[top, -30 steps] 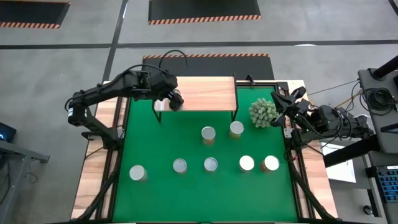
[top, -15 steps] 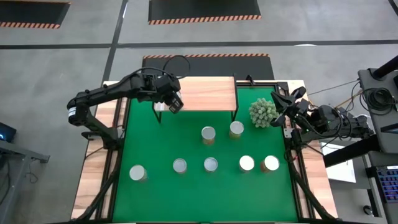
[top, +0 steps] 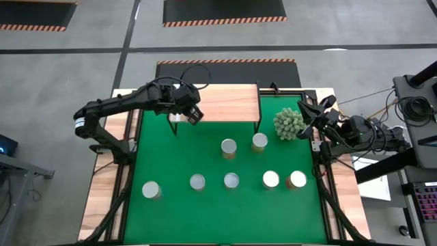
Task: Pick and place cans onto a shelf
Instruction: Put the canned peaches on the shelf
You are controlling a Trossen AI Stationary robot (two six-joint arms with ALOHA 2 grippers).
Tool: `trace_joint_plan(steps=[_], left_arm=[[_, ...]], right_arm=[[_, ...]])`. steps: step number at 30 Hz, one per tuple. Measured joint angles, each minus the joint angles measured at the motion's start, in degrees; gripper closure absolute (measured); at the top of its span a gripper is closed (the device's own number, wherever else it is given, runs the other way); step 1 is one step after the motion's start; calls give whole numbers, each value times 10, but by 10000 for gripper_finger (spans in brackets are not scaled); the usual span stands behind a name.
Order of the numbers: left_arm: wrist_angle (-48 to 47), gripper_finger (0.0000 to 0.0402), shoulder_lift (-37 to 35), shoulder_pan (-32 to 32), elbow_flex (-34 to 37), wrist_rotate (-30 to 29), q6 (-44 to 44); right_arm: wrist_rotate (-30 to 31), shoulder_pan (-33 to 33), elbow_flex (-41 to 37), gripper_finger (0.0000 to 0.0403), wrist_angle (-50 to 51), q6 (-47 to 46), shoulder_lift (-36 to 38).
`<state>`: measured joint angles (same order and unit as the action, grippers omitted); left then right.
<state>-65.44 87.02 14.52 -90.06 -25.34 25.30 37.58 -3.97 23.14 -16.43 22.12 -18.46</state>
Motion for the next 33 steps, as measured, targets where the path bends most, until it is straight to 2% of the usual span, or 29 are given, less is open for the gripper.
trace_joint_plan(steps=[6,25,29,33], left_arm=[[-4,400,-2,0,12,-26,27],[-24,400,-6,-5,2,-37,31],[-24,400,-14,-25,-21,-63,11],[6,400,-28,-82,-23,-98,-8]], right_arm=[[0,0,0,394,0,1,0],[0,0,0,394,1,4,0],[0,0,0,394,1,4,0],[0,0,0,394,1,-3,0]])
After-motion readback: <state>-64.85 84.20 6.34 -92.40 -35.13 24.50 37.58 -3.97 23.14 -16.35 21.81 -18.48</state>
